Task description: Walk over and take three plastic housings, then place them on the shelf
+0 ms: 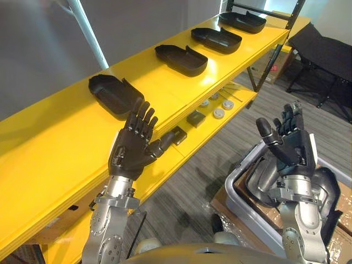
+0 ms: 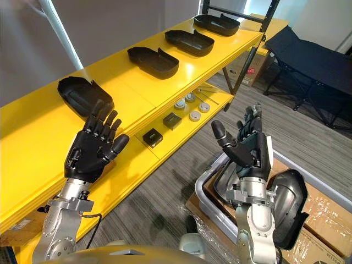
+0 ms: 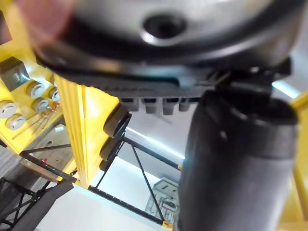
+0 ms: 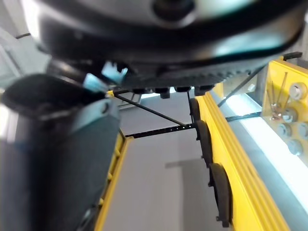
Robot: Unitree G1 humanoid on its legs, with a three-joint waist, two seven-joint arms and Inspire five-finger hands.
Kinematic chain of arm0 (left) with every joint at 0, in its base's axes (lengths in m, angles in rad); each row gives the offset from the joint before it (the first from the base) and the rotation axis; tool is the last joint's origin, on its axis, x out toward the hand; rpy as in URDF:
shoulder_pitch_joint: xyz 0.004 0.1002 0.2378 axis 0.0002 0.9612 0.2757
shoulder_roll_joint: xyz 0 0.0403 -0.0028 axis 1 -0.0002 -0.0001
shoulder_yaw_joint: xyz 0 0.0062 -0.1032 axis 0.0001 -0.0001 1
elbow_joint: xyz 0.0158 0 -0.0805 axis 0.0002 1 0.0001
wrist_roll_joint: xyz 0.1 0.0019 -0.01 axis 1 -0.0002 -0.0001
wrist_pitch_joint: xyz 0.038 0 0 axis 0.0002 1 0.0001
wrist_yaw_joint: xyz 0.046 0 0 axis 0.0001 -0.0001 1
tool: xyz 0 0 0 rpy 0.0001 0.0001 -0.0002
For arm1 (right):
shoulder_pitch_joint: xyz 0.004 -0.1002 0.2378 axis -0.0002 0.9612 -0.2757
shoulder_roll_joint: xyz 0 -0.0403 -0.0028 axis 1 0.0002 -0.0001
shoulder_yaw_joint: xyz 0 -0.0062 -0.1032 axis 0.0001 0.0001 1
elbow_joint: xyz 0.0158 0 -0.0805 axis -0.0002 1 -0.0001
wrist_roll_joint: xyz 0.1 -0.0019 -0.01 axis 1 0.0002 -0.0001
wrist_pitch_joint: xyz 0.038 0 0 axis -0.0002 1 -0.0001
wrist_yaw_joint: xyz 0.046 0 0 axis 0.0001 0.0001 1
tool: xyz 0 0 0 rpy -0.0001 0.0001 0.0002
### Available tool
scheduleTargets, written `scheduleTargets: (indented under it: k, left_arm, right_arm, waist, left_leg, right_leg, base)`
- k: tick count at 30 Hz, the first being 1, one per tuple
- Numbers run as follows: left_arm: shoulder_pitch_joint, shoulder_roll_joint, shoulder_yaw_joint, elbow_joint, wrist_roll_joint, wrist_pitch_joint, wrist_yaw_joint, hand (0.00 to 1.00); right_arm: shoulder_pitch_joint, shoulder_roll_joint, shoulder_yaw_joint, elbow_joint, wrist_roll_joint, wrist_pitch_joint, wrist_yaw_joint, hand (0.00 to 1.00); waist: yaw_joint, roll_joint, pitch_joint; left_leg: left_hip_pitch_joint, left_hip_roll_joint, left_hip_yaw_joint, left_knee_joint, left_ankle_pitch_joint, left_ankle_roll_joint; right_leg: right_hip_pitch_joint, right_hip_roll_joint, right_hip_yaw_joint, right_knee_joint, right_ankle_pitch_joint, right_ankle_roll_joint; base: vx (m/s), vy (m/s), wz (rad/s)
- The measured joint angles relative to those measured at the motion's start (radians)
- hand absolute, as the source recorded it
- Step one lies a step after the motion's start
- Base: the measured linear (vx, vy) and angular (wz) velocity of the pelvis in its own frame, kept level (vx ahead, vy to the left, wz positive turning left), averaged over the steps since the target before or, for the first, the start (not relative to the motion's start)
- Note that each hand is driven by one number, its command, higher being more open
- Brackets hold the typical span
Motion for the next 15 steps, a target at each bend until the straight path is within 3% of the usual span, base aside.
scheduleTargets:
  k: [3, 6, 9, 12, 13, 14, 15]
  left_arm:
    - [-0.002, -0.002, 0.000, 0.017, 0.005, 0.000, 0.025, 1.00]
    - [-0.005, -0.014, 0.000, 0.034, 0.000, -0.001, 0.033, 1.00]
    - [-0.007, -0.033, -0.003, 0.034, 0.000, -0.002, 0.017, 1.00]
    - [-0.006, -0.027, 0.002, 0.034, -0.017, -0.001, -0.010, 1.00]
    - [-0.007, -0.026, 0.002, 0.034, -0.033, -0.002, -0.011, 1.00]
    - [-0.008, -0.027, 0.011, 0.037, -0.036, -0.001, 0.000, 1.00]
    - [-0.010, -0.029, 0.018, 0.044, -0.035, -0.001, 0.005, 1.00]
  right_arm:
    - [-0.020, 0.010, 0.025, 0.051, 0.078, 0.010, 0.007, 1.00]
    - [-0.033, 0.023, 0.029, 0.126, 0.093, 0.011, -0.014, 1.00]
    - [-0.011, 0.069, 0.014, 0.153, 0.088, 0.011, -0.034, 1.00]
    - [0.015, 0.103, 0.013, 0.151, 0.064, -0.002, -0.037, 1.00]
    - [0.015, 0.106, 0.013, 0.148, 0.064, -0.006, -0.031, 1.00]
    - [-0.008, 0.108, 0.017, 0.147, 0.073, -0.006, -0.006, 1.00]
    - [-0.023, 0.108, 0.021, 0.147, 0.073, -0.006, 0.001, 1.00]
  waist:
    - [0.008, -0.003, 0.001]
    - [0.008, 0.020, 0.010]
    - [0.007, 0.038, 0.042]
    - [0.022, 0.019, 0.068]
    - [0.027, 0.004, 0.076]
    - [0.047, -0.005, 0.082]
    - [0.048, 0.004, 0.082]
  left_leg:
    - [-0.014, -0.009, -0.016, 0.007, 0.000, 0.002]
    - [-0.012, -0.010, -0.056, 0.013, -0.002, 0.004]
    - [0.025, -0.017, -0.075, 0.018, -0.002, 0.009]
    - [0.082, -0.043, -0.028, 0.030, -0.020, 0.036]
    - [0.083, -0.049, -0.004, 0.046, -0.029, 0.042]
    - [0.073, -0.045, 0.068, 0.076, -0.042, 0.062]
    - [0.067, -0.030, 0.097, 0.071, -0.036, 0.069]
  right_leg:
    - [0.000, -0.010, -0.012, -0.007, 0.003, 0.004]
    - [0.009, -0.009, -0.040, 0.020, -0.005, -0.006]
    - [-0.008, -0.008, -0.036, 0.148, -0.049, -0.014]
    - [-0.029, -0.016, 0.025, 0.230, -0.060, -0.016]
    - [-0.036, -0.021, 0.020, 0.227, -0.054, -0.009]
    - [-0.057, -0.025, -0.014, 0.179, 0.012, -0.022]
    - [-0.053, -0.021, -0.030, 0.127, 0.069, -0.047]
  base:
    - [0.04, 0.055, 0.17]
    - [0.02, 0.029, 0.24]
    - [-0.04, 0.028, 0.06]
    - [-0.14, 0.059, -0.54]
    - [-0.34, 0.087, -1.43]
    - [-0.35, 0.046, -1.29]
    - [-0.44, 0.028, -1.53]
